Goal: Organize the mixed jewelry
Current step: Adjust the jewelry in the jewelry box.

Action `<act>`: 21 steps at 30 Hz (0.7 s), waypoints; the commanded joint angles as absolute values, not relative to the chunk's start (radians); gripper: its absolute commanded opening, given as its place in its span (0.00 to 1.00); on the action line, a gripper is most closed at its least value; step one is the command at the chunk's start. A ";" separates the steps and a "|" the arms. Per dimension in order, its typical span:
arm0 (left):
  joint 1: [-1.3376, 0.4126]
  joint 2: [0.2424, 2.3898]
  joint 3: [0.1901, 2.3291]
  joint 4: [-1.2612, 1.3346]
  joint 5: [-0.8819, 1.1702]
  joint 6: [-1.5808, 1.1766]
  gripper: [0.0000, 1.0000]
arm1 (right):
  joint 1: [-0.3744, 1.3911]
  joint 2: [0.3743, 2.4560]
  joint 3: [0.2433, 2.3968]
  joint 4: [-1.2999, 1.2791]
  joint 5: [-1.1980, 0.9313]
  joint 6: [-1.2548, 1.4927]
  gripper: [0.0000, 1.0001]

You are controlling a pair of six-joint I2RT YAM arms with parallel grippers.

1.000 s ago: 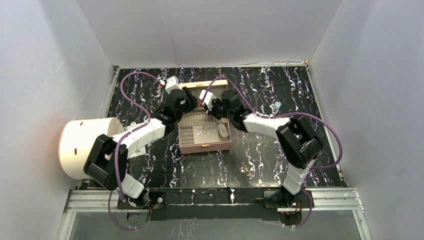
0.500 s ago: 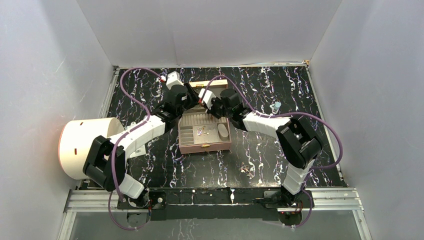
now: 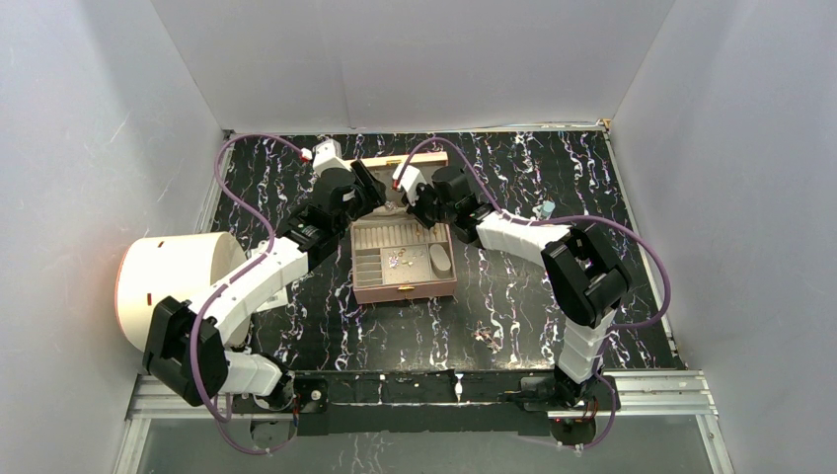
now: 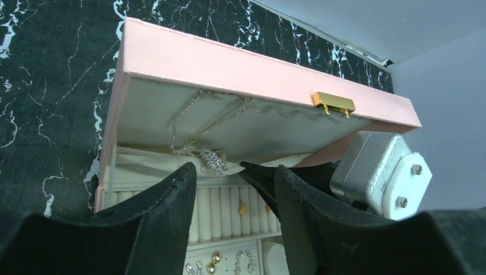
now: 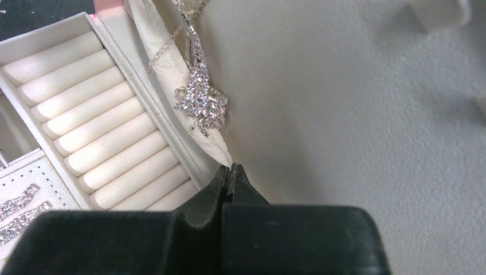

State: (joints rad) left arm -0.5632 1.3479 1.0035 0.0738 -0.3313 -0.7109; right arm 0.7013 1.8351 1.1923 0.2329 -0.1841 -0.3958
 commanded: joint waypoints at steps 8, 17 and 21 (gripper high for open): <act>-0.565 1.443 1.021 0.198 -0.318 -0.715 0.54 | 0.722 1.826 1.176 0.229 -0.334 -0.363 0.00; -0.566 1.472 0.996 0.331 -0.273 -0.733 0.45 | 0.721 1.795 1.114 0.293 -0.313 -0.361 0.00; -0.566 1.479 0.992 0.347 -0.307 -0.731 0.42 | 0.721 1.782 1.091 0.323 -0.315 -0.352 0.00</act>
